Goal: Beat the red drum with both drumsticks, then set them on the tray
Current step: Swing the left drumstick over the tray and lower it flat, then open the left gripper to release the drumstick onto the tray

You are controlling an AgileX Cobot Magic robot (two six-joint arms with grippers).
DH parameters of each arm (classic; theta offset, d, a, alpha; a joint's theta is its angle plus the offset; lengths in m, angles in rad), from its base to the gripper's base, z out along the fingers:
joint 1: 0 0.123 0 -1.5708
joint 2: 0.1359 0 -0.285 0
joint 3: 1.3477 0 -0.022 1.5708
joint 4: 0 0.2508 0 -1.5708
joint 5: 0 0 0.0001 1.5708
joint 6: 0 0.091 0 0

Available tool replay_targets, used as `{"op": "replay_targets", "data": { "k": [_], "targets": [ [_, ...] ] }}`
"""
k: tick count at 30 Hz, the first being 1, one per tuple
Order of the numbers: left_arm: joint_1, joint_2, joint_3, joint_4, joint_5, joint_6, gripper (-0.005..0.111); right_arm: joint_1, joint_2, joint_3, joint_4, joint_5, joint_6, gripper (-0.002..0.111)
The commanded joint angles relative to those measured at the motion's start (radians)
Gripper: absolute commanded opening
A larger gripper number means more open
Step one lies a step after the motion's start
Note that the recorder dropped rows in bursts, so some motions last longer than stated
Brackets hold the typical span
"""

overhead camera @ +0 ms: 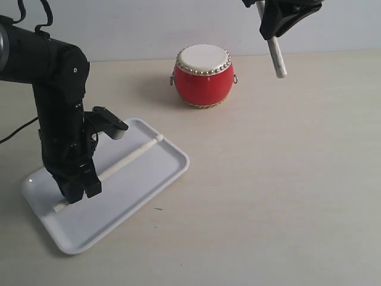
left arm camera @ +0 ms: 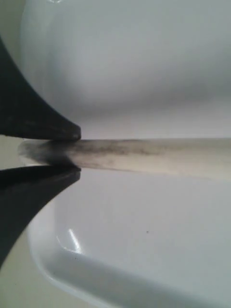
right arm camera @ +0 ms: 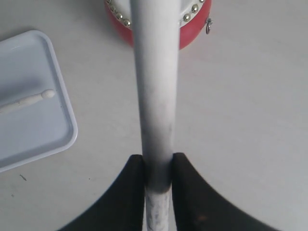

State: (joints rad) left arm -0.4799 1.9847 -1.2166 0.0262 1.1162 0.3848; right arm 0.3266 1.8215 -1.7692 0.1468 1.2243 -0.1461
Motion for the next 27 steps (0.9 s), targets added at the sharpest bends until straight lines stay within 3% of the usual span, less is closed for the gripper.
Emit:
{"op": "replay_targets", "data": {
  "k": [1, 27],
  "targets": [
    [0.003, -0.002, 0.001, 0.007, 0.013, -0.005, 0.0, -0.002, -0.006, -0.002, 0.003, -0.003, -0.008, 0.0],
    [0.003, -0.002, 0.003, -0.014, 0.008, -0.027, 0.0, -0.002, -0.006, -0.002, 0.009, -0.003, -0.008, 0.0]
  ]
}}
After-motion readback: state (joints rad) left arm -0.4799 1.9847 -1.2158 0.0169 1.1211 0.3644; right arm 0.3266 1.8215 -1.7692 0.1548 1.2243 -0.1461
